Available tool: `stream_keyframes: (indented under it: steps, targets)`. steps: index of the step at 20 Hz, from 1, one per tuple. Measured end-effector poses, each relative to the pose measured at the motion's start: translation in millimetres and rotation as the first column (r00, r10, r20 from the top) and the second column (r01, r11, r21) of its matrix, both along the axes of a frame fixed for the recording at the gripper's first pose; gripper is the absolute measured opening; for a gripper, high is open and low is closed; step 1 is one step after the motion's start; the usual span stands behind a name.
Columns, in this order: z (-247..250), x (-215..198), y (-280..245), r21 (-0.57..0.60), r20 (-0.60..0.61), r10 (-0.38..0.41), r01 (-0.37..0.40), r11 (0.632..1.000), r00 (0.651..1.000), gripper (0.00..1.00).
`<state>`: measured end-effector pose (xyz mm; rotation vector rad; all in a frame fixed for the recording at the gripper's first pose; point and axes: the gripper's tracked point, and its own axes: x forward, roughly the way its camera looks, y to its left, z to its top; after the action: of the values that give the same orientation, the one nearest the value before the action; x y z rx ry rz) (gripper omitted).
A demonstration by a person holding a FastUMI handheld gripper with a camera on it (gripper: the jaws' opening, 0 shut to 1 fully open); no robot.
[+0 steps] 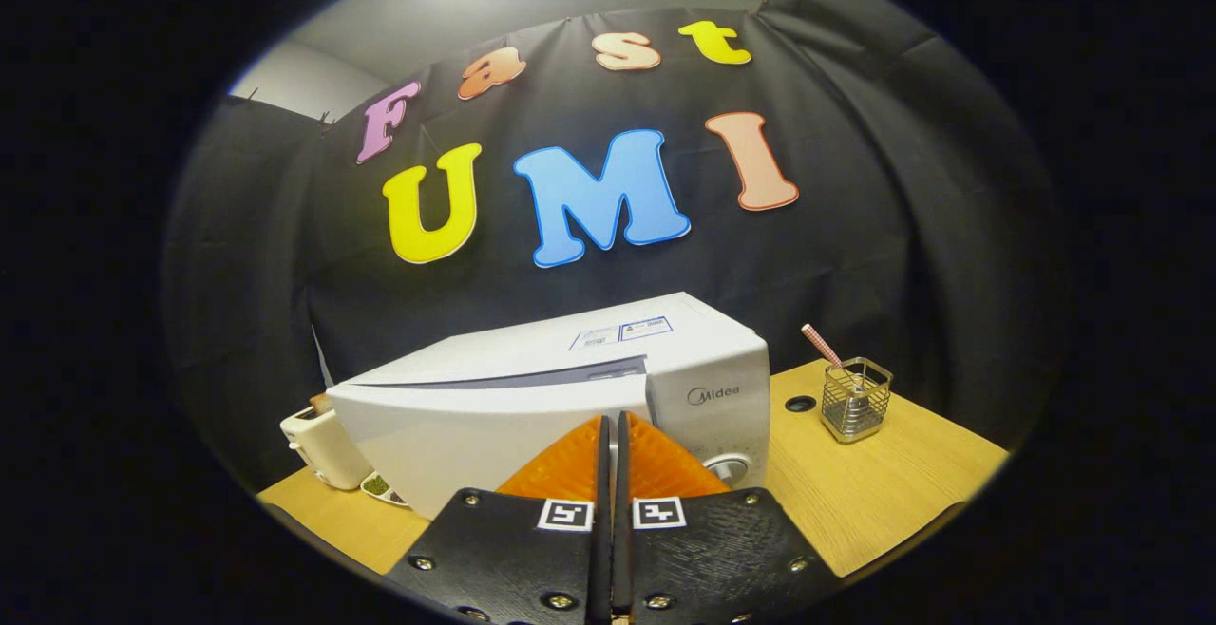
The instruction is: Open the microwave, put the food inside, and close the microwave door.
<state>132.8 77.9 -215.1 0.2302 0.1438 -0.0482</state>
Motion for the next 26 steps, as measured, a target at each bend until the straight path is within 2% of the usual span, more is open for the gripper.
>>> stream_keyframes:
  steps: [4,7,10,13,15,18,19,20,21,22,24,26]
  targets:
    - [-1.7,14.0,-3.4,0.018,-0.008,-0.018,0.019,1.0,1.0,0.01]
    - [-0.3,18.9,-4.3,-0.02,-0.002,-0.032,0.032,0.999,0.999,0.01]
    - [1.7,25.5,-5.2,0.021,-0.012,-0.026,0.026,0.999,1.0,0.02]
    - [0.4,24.7,-2.1,-0.087,0.011,-0.016,0.017,0.996,1.0,0.01]
    - [4.8,17.2,-3.8,-0.079,0.016,-0.006,0.008,0.997,1.0,0.02]
    - [44.4,-6.3,-11.9,-0.038,0.064,-0.013,0.015,0.999,0.998,0.02]
    - [56.6,-19.1,-11.1,-0.039,0.074,0.008,-0.005,0.999,0.997,0.05]
    - [68.2,-30.2,-11.0,-0.042,0.081,0.022,-0.018,0.999,0.996,0.34]
    - [81.4,-42.2,-13.8,-0.057,0.084,0.033,-0.028,0.998,0.996,0.48]
    - [93.8,-54.7,-15.8,-0.078,0.079,0.045,-0.038,0.996,0.996,0.72]
    - [122.3,-76.9,-27.5,-0.123,0.093,0.027,-0.016,0.992,0.995,0.98]
    - [150.2,-98.2,-30.1,-0.142,0.102,0.034,-0.02,0.99,0.994,0.98]
